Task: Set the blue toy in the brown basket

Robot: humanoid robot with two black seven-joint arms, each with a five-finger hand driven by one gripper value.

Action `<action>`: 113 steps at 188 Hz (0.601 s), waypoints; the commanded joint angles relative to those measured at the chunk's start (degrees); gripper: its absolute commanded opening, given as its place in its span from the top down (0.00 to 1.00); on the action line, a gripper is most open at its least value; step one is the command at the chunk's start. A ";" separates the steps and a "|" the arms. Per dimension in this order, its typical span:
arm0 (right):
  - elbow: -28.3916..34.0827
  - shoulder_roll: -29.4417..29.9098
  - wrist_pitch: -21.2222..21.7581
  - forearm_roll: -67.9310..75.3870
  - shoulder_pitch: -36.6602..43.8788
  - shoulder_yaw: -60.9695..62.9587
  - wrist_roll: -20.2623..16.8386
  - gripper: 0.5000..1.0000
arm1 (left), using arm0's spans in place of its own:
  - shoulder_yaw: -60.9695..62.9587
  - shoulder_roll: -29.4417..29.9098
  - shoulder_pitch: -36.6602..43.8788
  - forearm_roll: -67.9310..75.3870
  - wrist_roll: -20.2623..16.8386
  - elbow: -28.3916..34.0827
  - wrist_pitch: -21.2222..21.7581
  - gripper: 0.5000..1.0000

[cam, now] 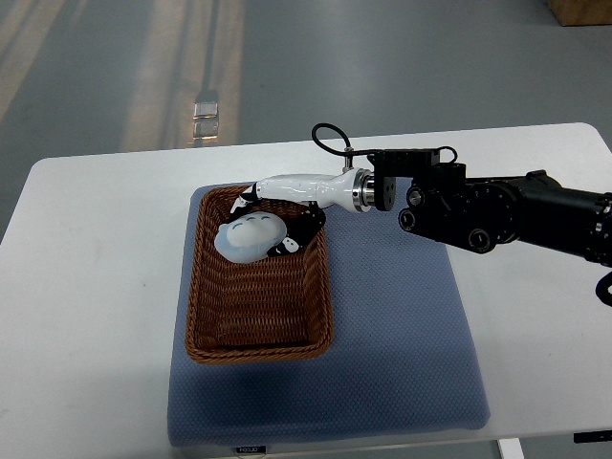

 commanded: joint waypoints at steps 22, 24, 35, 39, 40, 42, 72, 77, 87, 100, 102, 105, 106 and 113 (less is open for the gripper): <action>-0.27 -0.94 -0.09 0.95 0.04 0.81 -0.05 0.21 | 0.00 0.00 -0.16 -0.01 0.00 0.01 -0.05 0.00; -0.27 -1.03 -0.09 1.39 -0.05 0.81 -0.05 0.21 | 0.00 0.00 -0.16 -0.01 0.00 0.00 -0.05 0.00; -0.62 -2.09 -0.62 4.12 -0.23 1.08 -0.05 0.21 | 0.00 0.00 -0.16 -0.01 0.00 0.00 -0.05 0.00; -0.79 -2.79 -1.06 5.61 -0.40 1.60 -0.14 0.21 | 0.00 0.00 -0.16 -0.01 0.00 0.00 0.04 0.00; -0.79 -2.79 -1.06 5.61 -0.40 1.60 -0.14 0.21 | 0.00 0.00 -0.16 -0.01 0.00 0.00 0.04 0.00; -0.88 -3.14 -1.33 6.41 -0.49 1.87 -0.14 0.21 | 0.00 0.00 -0.16 -0.01 0.00 0.00 -0.05 0.00; -3.52 -5.69 -2.64 17.65 -4.00 8.63 -2.95 0.21 | 0.00 0.00 -0.25 -0.01 0.00 -0.08 -0.05 0.00; -4.22 -5.87 -2.64 19.06 -4.36 9.87 -4.00 0.21 | 0.00 0.00 -0.25 -0.01 0.00 -0.17 -0.05 0.00; -5.10 -6.48 -2.91 22.58 -5.77 13.73 -6.11 0.21 | 0.00 0.00 -0.25 -0.01 0.00 -0.17 -0.05 0.00; -5.89 -6.83 -3.17 26.36 -7.70 18.92 -8.66 0.21 | 0.00 0.00 -0.25 -0.01 0.00 -0.26 -0.05 0.00; -5.89 -6.83 -3.17 26.88 -8.14 19.71 -9.10 0.21 | 0.00 0.00 -0.25 -0.01 0.00 -0.35 -0.05 0.00; -5.98 -6.92 -3.26 28.02 -8.84 21.37 -10.15 0.21 | 0.09 0.00 -0.25 -0.01 0.00 -0.35 -0.05 0.00; -5.98 -6.92 -3.26 28.03 -8.84 21.38 -10.16 0.21 | 0.09 0.00 -0.25 -0.01 0.00 -0.35 -0.05 0.00; -6.33 -7.27 -3.35 29.96 -10.33 24.71 -12.09 0.21 | 0.00 0.00 -0.25 -0.01 0.00 -0.35 -0.05 0.00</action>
